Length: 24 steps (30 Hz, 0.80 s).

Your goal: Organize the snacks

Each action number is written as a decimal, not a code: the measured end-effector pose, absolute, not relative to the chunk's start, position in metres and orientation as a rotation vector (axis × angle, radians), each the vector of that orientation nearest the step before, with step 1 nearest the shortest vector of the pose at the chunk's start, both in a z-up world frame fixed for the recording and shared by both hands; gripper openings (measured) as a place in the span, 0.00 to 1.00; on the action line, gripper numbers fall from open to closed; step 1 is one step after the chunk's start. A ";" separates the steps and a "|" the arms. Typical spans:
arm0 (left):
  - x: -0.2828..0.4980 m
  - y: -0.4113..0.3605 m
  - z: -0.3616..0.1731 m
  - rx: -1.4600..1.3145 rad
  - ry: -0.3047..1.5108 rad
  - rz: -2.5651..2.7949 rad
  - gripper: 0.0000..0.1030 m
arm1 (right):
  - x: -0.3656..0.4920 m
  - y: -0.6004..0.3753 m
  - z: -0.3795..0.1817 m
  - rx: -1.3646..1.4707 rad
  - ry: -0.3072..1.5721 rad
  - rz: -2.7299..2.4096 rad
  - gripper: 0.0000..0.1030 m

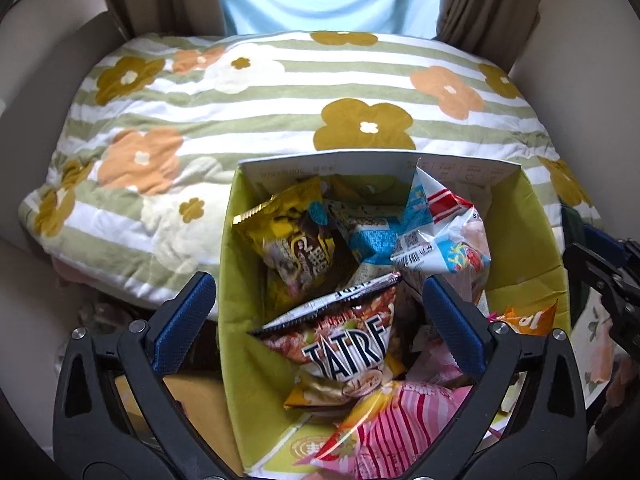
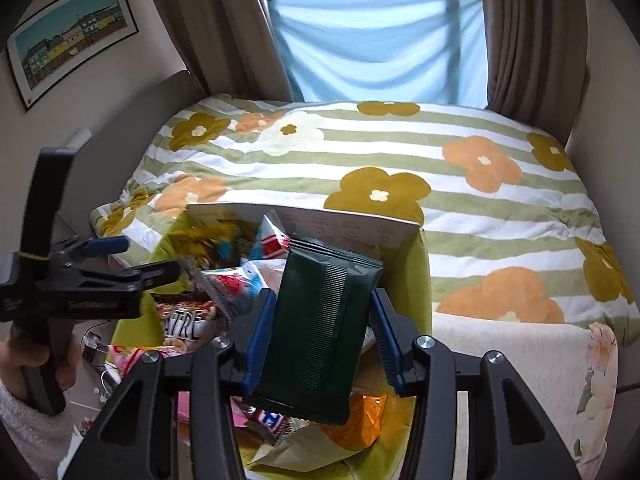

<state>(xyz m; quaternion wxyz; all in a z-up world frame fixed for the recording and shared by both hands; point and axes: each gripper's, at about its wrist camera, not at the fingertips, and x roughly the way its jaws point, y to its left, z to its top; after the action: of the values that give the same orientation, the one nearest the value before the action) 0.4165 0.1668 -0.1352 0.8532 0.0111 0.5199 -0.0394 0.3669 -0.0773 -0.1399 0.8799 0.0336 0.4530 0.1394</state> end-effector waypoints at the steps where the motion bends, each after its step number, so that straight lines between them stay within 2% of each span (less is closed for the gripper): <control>1: 0.413 0.168 -0.135 0.013 1.091 -0.081 1.00 | 0.367 -0.078 -0.142 0.071 0.949 0.287 0.43; 7: 0.398 0.174 -0.127 -0.028 1.071 -0.055 1.00 | 0.378 -0.081 -0.152 0.077 0.984 0.264 0.43; 9: 0.394 0.177 -0.124 -0.048 1.069 -0.066 1.00 | 0.384 -0.080 -0.156 0.072 1.005 0.255 0.46; 10: 0.391 0.178 -0.123 -0.061 1.069 -0.074 1.00 | 0.386 -0.079 -0.158 0.074 1.019 0.252 0.58; 11: 0.389 0.179 -0.122 -0.065 1.069 -0.075 1.00 | 0.387 -0.080 -0.160 0.083 1.030 0.245 0.75; 13: 0.382 0.180 -0.121 -0.060 1.068 -0.068 1.00 | 0.382 -0.084 -0.159 0.100 1.013 0.219 0.94; 24: 0.341 0.178 -0.105 -0.050 1.009 -0.085 1.00 | 0.336 -0.098 -0.136 0.141 0.957 0.151 0.95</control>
<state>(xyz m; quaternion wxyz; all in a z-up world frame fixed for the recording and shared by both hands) 0.3409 0.1782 -0.1051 0.8743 -0.0241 0.4831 -0.0408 0.3365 -0.0983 -0.1356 0.8826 0.0679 0.4595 0.0725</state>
